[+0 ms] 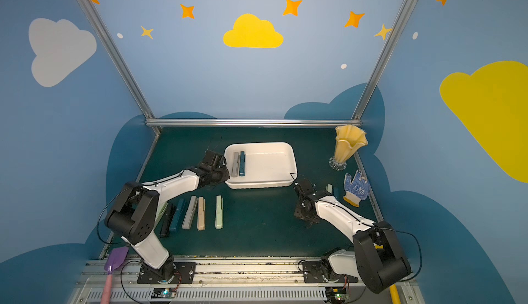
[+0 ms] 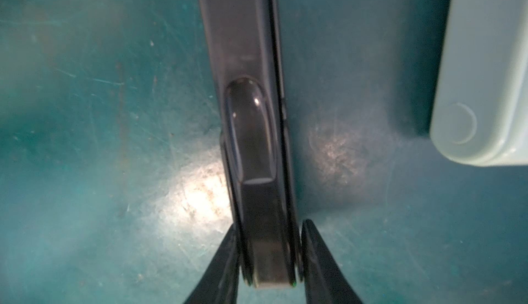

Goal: Put the pruning pliers into the storage box
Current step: Pick up the pruning pliers from the center of the board.

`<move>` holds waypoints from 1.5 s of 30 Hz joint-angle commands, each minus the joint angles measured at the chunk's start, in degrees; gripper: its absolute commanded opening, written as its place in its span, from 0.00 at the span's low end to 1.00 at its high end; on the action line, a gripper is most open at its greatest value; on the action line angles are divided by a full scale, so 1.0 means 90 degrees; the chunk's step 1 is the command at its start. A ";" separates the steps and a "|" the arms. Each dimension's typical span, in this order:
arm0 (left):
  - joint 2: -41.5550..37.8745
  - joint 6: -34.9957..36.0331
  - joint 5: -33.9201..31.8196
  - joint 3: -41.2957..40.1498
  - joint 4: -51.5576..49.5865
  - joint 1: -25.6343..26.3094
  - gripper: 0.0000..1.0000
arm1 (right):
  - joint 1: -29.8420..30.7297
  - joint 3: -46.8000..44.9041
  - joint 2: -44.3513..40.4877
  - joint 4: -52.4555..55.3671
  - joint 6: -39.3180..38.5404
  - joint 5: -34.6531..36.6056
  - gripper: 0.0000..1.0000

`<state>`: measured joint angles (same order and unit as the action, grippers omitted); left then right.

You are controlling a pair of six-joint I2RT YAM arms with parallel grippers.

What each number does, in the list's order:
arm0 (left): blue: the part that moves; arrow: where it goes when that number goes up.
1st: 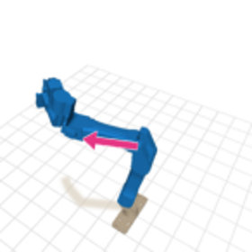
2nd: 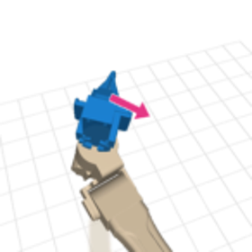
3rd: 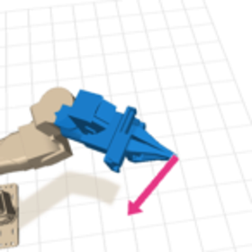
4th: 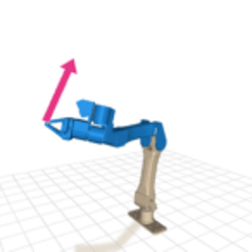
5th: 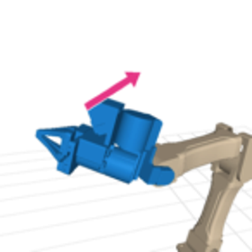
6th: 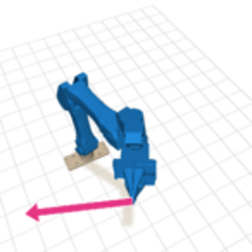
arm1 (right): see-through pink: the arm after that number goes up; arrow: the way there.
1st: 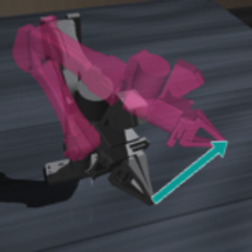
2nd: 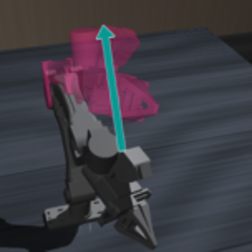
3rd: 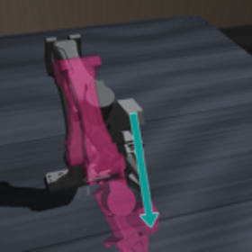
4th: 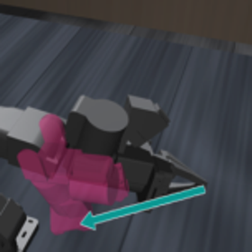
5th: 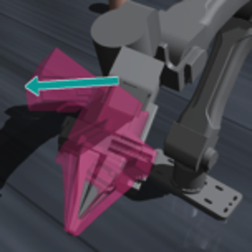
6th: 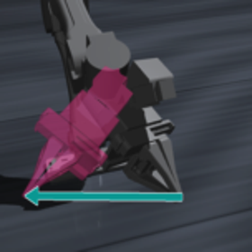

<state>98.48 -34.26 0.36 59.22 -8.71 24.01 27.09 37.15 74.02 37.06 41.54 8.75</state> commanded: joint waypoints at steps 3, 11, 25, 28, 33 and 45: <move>0.0068 0.0079 -0.0158 0.0086 -0.0080 -0.0021 0.13 | 0.0024 -0.0008 -0.0011 0.0116 -0.0074 0.0076 0.30; 0.0102 0.0081 -0.0128 0.0099 -0.0051 -0.0021 0.13 | 0.0176 0.0119 -0.0068 0.0386 -0.0224 0.0294 0.27; 0.0151 0.0067 -0.0104 0.0111 -0.0018 -0.0021 0.13 | 0.0412 0.0902 -0.0778 0.0997 -0.1168 0.0198 0.25; 0.0140 0.0068 -0.0097 0.0110 -0.0009 -0.0021 0.13 | 0.0417 0.1124 -0.0996 0.1114 -0.1446 0.0095 0.25; 0.0162 0.0052 -0.0082 0.0109 0.0035 -0.0021 0.13 | 0.0438 0.1576 -0.1146 0.1135 -0.1856 -0.0191 0.25; 0.0183 0.0052 -0.0030 0.0110 0.0180 0.0007 0.13 | 0.0505 0.3162 0.0370 0.0307 -0.2421 -0.0824 0.24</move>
<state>99.02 -34.26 0.38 59.24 -8.36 24.01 31.40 63.22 74.78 43.57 21.32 3.81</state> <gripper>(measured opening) 0.129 0.268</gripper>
